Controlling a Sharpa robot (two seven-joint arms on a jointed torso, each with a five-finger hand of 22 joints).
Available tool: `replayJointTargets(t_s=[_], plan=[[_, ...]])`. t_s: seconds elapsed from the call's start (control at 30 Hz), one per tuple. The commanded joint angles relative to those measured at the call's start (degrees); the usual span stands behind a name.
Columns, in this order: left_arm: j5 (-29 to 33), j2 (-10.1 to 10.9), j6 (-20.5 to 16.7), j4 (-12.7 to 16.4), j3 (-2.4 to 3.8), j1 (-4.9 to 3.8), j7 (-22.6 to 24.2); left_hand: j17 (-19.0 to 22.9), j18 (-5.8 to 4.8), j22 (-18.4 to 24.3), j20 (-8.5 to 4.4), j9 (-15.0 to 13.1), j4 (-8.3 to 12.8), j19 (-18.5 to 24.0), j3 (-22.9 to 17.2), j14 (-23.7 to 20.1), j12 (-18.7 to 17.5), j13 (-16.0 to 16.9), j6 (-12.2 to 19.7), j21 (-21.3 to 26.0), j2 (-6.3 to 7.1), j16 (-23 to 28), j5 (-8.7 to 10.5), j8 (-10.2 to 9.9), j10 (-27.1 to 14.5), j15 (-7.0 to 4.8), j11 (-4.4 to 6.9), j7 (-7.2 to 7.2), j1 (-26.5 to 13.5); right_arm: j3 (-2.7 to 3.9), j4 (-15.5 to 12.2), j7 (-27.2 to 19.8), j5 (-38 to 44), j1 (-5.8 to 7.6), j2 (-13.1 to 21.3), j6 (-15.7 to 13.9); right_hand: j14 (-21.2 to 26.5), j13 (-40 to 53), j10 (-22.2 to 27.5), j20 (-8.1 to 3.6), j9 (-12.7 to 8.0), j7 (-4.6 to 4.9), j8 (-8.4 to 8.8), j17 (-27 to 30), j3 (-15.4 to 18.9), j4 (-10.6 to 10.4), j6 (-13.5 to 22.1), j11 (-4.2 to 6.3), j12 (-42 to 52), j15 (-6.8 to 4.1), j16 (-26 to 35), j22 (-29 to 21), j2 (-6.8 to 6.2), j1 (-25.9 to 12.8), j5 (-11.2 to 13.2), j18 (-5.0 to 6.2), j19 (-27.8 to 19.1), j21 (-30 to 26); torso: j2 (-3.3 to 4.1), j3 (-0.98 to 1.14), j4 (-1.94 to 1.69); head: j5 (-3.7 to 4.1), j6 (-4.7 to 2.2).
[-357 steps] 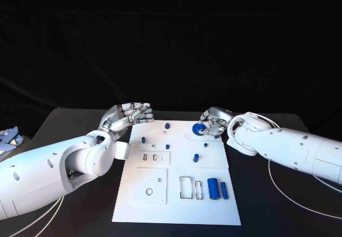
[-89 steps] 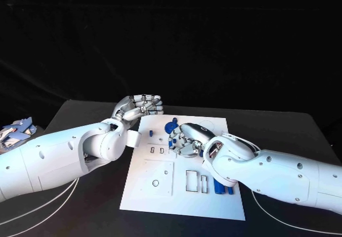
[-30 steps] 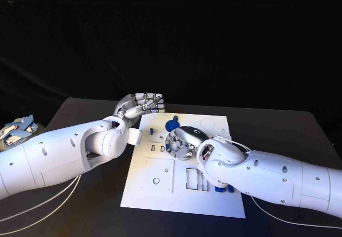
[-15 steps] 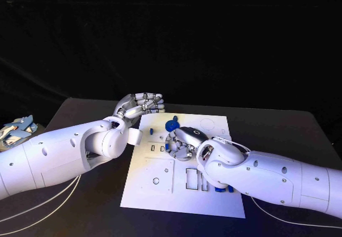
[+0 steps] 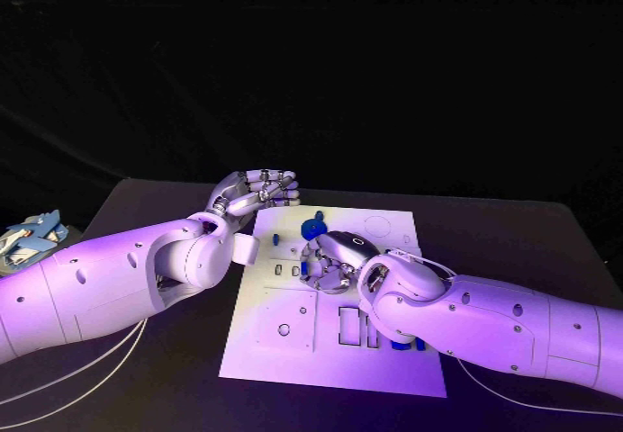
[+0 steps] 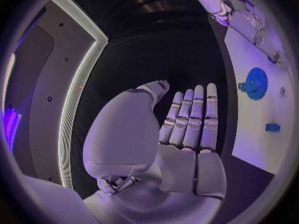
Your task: Assemble the parts on the task board
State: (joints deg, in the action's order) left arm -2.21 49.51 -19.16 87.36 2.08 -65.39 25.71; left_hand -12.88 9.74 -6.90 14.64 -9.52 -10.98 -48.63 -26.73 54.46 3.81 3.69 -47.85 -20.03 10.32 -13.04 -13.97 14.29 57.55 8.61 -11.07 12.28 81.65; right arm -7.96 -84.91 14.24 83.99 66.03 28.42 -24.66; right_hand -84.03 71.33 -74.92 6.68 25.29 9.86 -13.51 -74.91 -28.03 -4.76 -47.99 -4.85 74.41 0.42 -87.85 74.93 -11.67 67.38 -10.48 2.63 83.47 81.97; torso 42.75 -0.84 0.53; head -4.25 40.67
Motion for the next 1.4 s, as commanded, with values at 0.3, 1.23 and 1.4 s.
replayJointTargets(t_s=[0.3, 1.23, 1.4], plan=[[-1.15, 0.02, 2.70, -0.51, 0.02, -0.05, -2.17, -0.16, 0.77, -0.02, 0.01, 0.10, 0.07, 0.01, -0.44, -0.29, -0.15, 0.01, -0.03, -0.03, -0.01, 0.26, 0.34, -0.39, -0.18, 0.10, -0.11, 1.97, -0.63, 0.04, -2.14, -1.69, 0.39, -0.01, 2.42, -4.35, -4.04, -3.75, 4.41, 1.63, -2.15, 1.99, 5.61, -7.03, 13.28, -5.17, 6.90, -2.23, -2.93, 2.16, 0.62, 6.56, 1.30, 3.80, 2.10, 0.32, -1.12, -1.94, -0.14, 0.05, 0.02, -0.24, 0.11], [-50.46, -1.75, 23.51, -2.63, 0.05, -3.55, -43.79, -59.19, -2.78, -47.50, -10.40, -14.08, -5.92, -20.16, 14.68, 30.13, 52.84, 37.98, -1.58, -54.74, -3.54, -67.02, 0.89, 22.59, 6.67, -10.58, 9.53, -6.48, -14.86, 0.84, -3.19, -18.54, -35.84, 7.80, 18.23, -6.47, -3.38, -5.40, 5.61, 0.32, -0.79, 0.06, -0.64, -4.37, 16.04, -10.37, 1.27, -0.31, -3.19, 0.47, 1.98, 4.05, 3.37, 6.52, -1.95, 1.17, -3.19, -5.77, -4.67, 1.14, 1.15, -3.09, 1.42], [-54.87, -3.10, 25.69, -3.80, 0.03, -4.35, -48.73, -61.91, -3.43, -51.23, -10.96, -16.89, -5.90, -22.33, 15.81, 31.37, 56.52, 41.59, -1.12, -56.83, -3.90, -68.79, 1.05, 25.91, 9.00, -11.23, 10.22, -7.28, -16.12, 0.84, -2.05, -18.23, -36.10, 7.82, 18.22, -6.35, -3.36, -5.51, 5.69, 0.30, -0.77, 0.06, -0.76, -4.30, 16.18, -10.55, 1.45, -0.31, -3.26, 0.46, 2.02, 4.00, 3.28, 6.42, -2.11, 1.19, -3.23, -5.85, -5.30, 1.36, 1.18, -3.41, 1.77]])
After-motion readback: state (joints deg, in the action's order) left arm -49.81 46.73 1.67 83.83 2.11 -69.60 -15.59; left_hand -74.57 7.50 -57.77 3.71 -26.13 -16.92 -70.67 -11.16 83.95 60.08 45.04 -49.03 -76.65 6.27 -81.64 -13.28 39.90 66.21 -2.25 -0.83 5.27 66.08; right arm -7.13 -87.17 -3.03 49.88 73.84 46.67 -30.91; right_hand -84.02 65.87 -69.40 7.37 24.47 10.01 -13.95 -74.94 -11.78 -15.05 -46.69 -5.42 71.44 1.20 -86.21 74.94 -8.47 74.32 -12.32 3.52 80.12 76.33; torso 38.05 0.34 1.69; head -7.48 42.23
